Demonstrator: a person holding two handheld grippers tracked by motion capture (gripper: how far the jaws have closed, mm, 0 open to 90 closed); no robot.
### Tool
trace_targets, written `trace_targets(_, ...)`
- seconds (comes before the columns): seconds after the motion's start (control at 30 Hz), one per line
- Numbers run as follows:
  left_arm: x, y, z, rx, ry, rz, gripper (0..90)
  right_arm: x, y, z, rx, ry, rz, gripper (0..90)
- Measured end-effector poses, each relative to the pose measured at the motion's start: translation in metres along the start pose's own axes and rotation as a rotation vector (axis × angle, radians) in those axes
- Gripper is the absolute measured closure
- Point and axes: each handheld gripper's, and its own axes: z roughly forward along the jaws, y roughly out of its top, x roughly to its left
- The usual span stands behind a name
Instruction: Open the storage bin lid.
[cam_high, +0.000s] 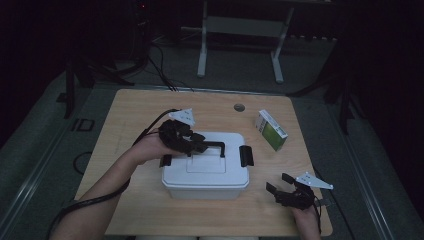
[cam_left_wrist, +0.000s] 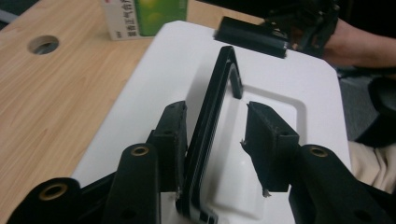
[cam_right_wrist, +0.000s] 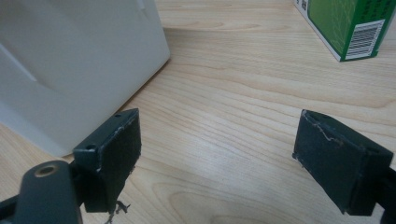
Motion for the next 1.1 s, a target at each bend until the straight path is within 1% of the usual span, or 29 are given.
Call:
trace_targets(0.03, 0.0, 0.004, 0.003, 0.023, -0.002, 0.013, 60.8, 0.0, 0.0, 0.0, 0.001, -0.002, 0.001, 14.6)
trace_targets(0.07, -0.001, 0.006, 0.005, 0.035, -0.006, 0.023, 62.7, 0.0, 0.0, 0.0, 0.001, -0.002, 0.004, 14.6)
trace_targets(0.1, -0.002, 0.007, 0.006, 0.037, -0.003, 0.031, 63.1, -0.001, 0.0, 0.0, 0.0, 0.0, 0.004, 14.7)
trace_targets(0.13, -0.002, 0.007, 0.006, 0.037, -0.003, 0.031, 66.1, -0.001, 0.0, -0.001, -0.001, 0.0, 0.004, 14.6)
trace_targets(0.17, -0.003, 0.01, 0.008, 0.047, -0.006, 0.047, 66.8, -0.001, 0.0, -0.001, -0.001, 0.0, 0.002, 14.6)
trace_targets(0.2, -0.003, 0.011, 0.009, 0.055, -0.004, 0.051, 68.7, -0.001, 0.0, -0.001, -0.001, 0.001, 0.004, 14.6)
trace_targets(0.23, -0.003, 0.011, 0.01, 0.063, -0.012, 0.05, 71.8, -0.001, -0.001, -0.001, 0.0, 0.001, 0.003, 14.6)
trace_targets(0.27, -0.003, 0.011, 0.01, 0.063, -0.012, 0.05, 73.1, -0.001, -0.001, 0.0, 0.0, 0.001, 0.004, 14.6)
trace_targets(0.3, -0.004, 0.012, 0.013, 0.086, -0.013, 0.073, 74.6, -0.001, -0.001, 0.0, 0.001, 0.001, 0.004, 14.6)
trace_targets(0.33, -0.004, 0.012, 0.013, 0.086, -0.013, 0.073, 75.5, -0.001, -0.001, 0.0, 0.001, 0.001, 0.004, 14.6)
trace_targets(0.37, -0.006, 0.013, 0.015, 0.102, -0.018, 0.104, 76.2, -0.001, -0.001, 0.0, 0.002, -0.001, 0.001, 14.6)
trace_targets(0.4, -0.006, 0.013, 0.015, 0.102, -0.018, 0.104, 76.9, -0.001, -0.001, 0.0, 0.002, -0.001, 0.001, 14.6)
trace_targets(0.43, -0.006, 0.013, 0.014, 0.107, -0.046, 0.108, 78.4, -0.002, -0.001, 0.0, 0.002, -0.001, 0.001, 14.7)
trace_targets(0.47, -0.006, 0.013, 0.014, 0.104, -0.045, 0.126, 79.0, -0.002, -0.001, 0.0, 0.004, -0.002, 0.004, 14.7)
trace_targets(0.5, -0.006, 0.013, 0.014, 0.106, -0.061, 0.128, 80.0, -0.002, -0.001, 0.001, 0.004, -0.003, 0.005, 14.7)
trace_targets(0.53, -0.006, 0.013, 0.014, 0.106, -0.061, 0.128, 80.6, -0.002, -0.001, 0.001, 0.004, -0.003, 0.005, 14.7)
trace_targets(0.57, -0.006, 0.013, 0.013, 0.104, -0.064, 0.142, 80.6, -0.002, -0.001, 0.001, 0.004, -0.003, 0.005, 14.7)
trace_targets(0.6, -0.006, 0.013, 0.013, 0.104, -0.073, 0.142, 81.2, -0.002, -0.002, 0.001, 0.005, -0.001, 0.006, 14.7)
trace_targets(0.67, -0.005, 0.013, 0.013, 0.102, -0.077, 0.149, 81.6, -0.002, -0.002, 0.001, 0.005, -0.001, 0.006, 14.6)
trace_targets(0.7, -0.003, 0.013, 0.013, 0.101, -0.09, 0.154, 81.8, -0.001, -0.002, 0.001, 0.006, 0.0, 0.006, 14.6)
trace_targets(0.73, -0.003, 0.013, 0.013, 0.101, -0.09, 0.154, 82.1, -0.001, -0.002, 0.001, 0.006, 0.0, 0.006, 14.6)
trace_targets(0.8, -0.003, 0.013, 0.012, 0.096, -0.094, 0.172, 82.4, -0.001, -0.002, 0.001, 0.007, 0.0, 0.006, 14.6)
trace_targets(0.93, -0.001, 0.014, 0.01, 0.086, -0.106, 0.167, 83.5, -0.002, -0.002, 0.001, 0.006, -0.001, 0.01, 14.6)
trace_targets(0.97, -0.001, 0.015, 0.008, 0.078, -0.11, 0.164, 83.5, -0.002, -0.002, 0.001, 0.006, -0.002, 0.013, 14.7)
trace_targets(1.03, -0.001, 0.017, 0.006, 0.065, -0.103, 0.16, 83.5, -0.002, -0.003, 0.001, 0.006, -0.001, 0.015, 14.7)
trace_targets(1.1, -0.002, 0.019, 0.001, 0.039, -0.104, 0.157, 83.4, -0.002, -0.003, 0.001, 0.007, -0.001, 0.015, 14.7)
